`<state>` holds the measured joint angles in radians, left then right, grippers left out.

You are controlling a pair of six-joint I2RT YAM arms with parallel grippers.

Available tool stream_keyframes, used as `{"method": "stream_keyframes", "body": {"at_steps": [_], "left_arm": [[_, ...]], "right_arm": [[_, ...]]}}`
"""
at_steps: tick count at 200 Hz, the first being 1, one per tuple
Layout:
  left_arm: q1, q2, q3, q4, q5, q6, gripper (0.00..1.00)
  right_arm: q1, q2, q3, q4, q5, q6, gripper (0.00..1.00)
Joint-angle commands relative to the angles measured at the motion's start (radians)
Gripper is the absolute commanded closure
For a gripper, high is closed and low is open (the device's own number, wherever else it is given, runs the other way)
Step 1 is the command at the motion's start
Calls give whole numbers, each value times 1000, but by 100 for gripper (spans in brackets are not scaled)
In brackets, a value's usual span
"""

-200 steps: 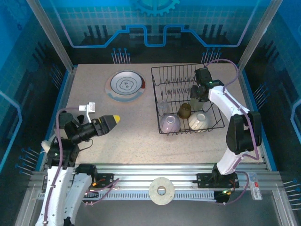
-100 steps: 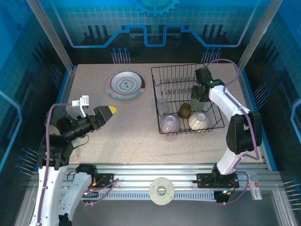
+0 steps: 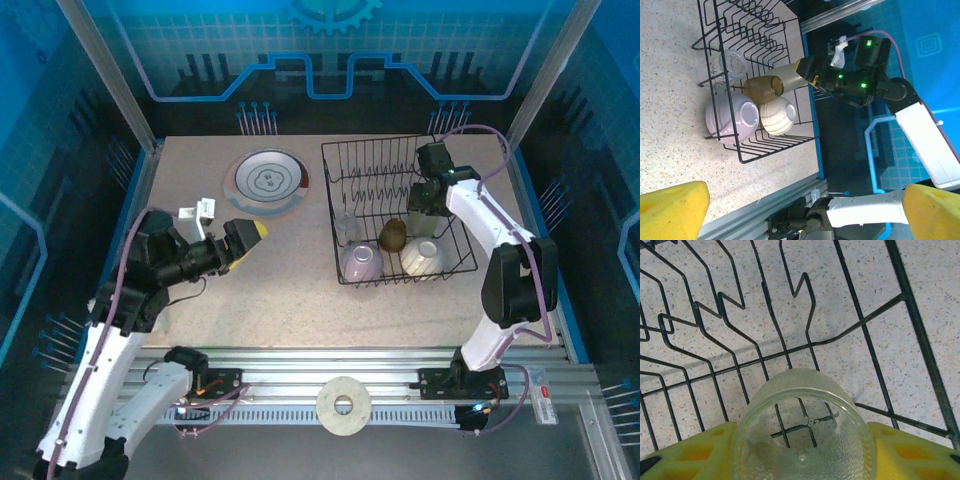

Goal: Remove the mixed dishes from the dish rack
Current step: Pick up the cup from the dish rack.

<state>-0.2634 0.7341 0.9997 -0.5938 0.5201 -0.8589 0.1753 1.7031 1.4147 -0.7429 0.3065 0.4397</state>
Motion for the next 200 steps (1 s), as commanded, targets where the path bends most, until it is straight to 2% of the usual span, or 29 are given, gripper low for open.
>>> {"method": "stream_keyframes", "body": {"at_steps": [1,51,79,135,170,200], "left_arm": [[-38,11,20,8,-44,-115,1],[-124,42,-24,83,-86,-129,1],[-124,54,-107,185,-79,-141,1],[-118,93,-228,450,-51,-66,1],[-107,192,-292,637,13,-68,1],[-105,283,-280,724,67,-37,1]], "right_arm": [[-26,-62,20,-41,-31,11,77],[-39,-106,13,-38,-71,21,80],[-46,-122,30,-41,-103,33,84],[-50,-221,44,-32,-188,59,90],[-57,-294,38,-25,-261,76,90],[-60,-349,26,-5,-361,100,91]]}}
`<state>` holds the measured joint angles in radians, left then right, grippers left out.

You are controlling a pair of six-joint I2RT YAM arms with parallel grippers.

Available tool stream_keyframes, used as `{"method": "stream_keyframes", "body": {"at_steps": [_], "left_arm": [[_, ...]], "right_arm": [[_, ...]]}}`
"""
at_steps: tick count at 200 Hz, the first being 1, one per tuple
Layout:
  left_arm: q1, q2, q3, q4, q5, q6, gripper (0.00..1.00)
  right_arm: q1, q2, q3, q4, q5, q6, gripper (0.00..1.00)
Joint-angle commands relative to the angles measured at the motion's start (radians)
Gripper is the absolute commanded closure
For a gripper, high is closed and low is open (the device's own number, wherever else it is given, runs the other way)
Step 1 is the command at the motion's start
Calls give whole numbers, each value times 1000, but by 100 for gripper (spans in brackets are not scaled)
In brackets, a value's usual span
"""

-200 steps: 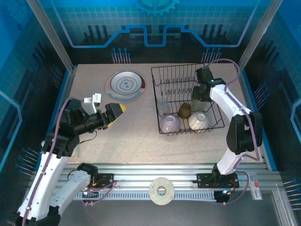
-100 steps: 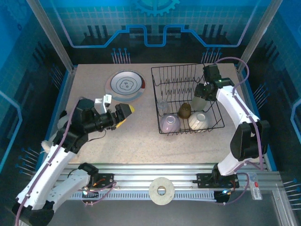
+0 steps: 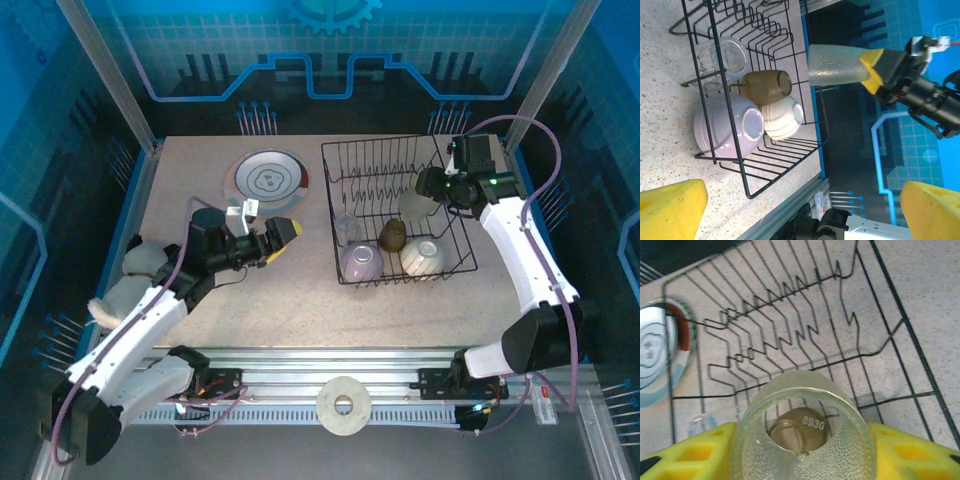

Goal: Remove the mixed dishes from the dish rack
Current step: Pick up the cup from the dish rack, then place the cup at the center of the table.

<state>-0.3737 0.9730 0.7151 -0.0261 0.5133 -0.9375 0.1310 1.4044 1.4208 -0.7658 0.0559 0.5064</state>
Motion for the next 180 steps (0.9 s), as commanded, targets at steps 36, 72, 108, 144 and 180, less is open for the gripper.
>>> {"method": "stream_keyframes", "body": {"at_steps": [36,72,108,144,180], "left_arm": [[6,138,36,264,132,57,1],[7,210,30,471,180,12,1],[8,273,31,664,222,-33,3],[8,384,52,894,282,-124,1],[9,521,69,1181,312,-303,1]], "right_arm": [[-16,-110,-19,77,-281,91,91],[-15,-143,-95,176,-496,183,91],[1,-170,-168,261,-635,245,91],[24,-194,-231,333,-718,293,91],[32,-214,-289,405,-786,337,91]]}}
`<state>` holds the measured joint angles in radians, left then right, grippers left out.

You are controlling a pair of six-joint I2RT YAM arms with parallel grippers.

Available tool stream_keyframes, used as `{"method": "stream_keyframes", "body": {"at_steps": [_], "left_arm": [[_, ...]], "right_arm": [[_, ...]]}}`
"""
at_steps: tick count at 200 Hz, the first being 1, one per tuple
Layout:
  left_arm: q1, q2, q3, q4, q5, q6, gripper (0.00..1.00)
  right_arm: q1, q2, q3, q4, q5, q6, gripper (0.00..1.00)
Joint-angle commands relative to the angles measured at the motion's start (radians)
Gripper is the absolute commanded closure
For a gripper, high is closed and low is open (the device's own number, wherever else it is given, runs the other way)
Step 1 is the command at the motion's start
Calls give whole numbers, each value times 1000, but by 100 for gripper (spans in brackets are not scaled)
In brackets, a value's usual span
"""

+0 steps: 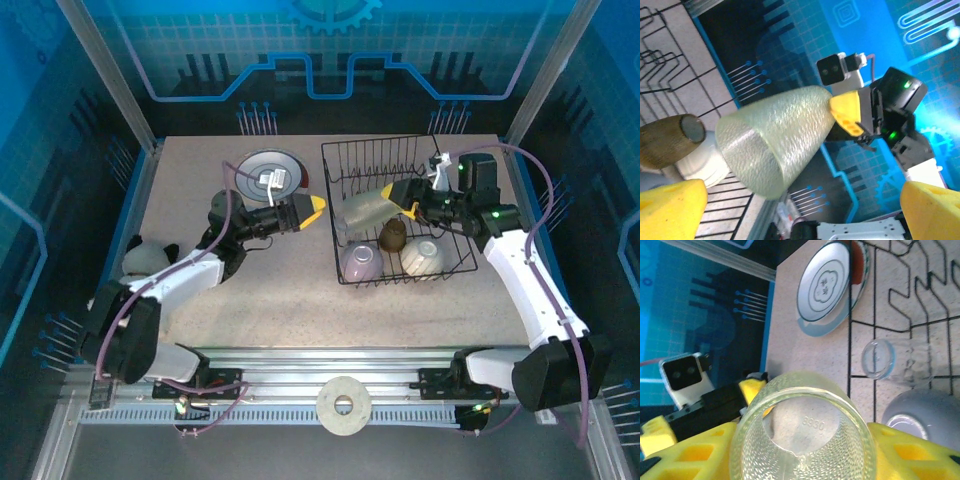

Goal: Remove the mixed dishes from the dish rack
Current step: Place the cup at the center of the table.

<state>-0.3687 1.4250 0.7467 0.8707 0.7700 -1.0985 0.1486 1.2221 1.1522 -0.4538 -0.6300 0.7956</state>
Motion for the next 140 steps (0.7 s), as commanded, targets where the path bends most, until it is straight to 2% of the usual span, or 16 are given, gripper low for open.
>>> {"method": "stream_keyframes", "body": {"at_steps": [1,33,86,140], "left_arm": [[4,74,39,293,55,-147,1],[2,191,59,529,51,-317,2],[-56,177,74,530,27,-318,6],[-82,126,27,530,-41,-354,19]], "right_arm": [[15,-32,-22,94,-101,49,91],[23,-47,-43,120,-117,65,91],[50,-36,-54,138,-108,65,91],[66,-29,-77,197,-91,63,90]]}}
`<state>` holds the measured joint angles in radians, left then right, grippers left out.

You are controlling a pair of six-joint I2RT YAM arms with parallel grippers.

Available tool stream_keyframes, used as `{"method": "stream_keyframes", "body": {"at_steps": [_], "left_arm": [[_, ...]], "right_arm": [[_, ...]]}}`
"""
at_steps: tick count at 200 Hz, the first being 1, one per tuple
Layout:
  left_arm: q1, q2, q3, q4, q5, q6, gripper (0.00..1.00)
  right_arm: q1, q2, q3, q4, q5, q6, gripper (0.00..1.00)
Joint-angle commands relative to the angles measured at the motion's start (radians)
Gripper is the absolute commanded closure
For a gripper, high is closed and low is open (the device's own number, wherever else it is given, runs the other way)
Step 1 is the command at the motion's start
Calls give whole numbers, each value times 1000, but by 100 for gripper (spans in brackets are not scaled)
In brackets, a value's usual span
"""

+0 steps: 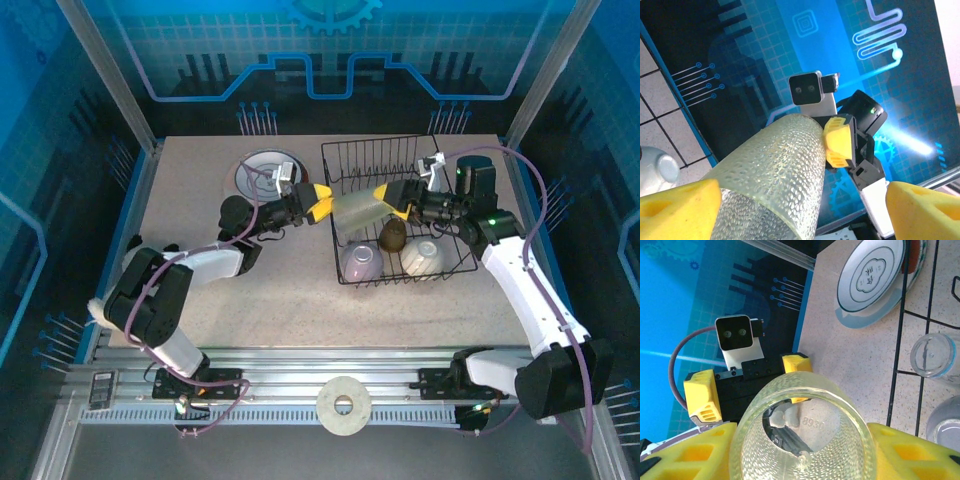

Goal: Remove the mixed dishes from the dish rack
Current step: Place the cup at the center of the table.

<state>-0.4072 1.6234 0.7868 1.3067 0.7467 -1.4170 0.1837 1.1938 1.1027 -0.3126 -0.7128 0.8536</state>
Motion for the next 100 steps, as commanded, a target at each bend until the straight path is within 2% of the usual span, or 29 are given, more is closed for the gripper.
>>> {"method": "stream_keyframes", "body": {"at_steps": [1,60,100], "left_arm": [[-43,-73,-14,94,-20,-35,19],[-85,-90,-50,94,-56,-71,23],[-95,-119,-85,94,-87,-67,31]], "right_arm": [[32,-1,-28,56,-8,4,90],[41,12,-44,130,0,14,90],[46,18,-60,145,1,11,90]]}}
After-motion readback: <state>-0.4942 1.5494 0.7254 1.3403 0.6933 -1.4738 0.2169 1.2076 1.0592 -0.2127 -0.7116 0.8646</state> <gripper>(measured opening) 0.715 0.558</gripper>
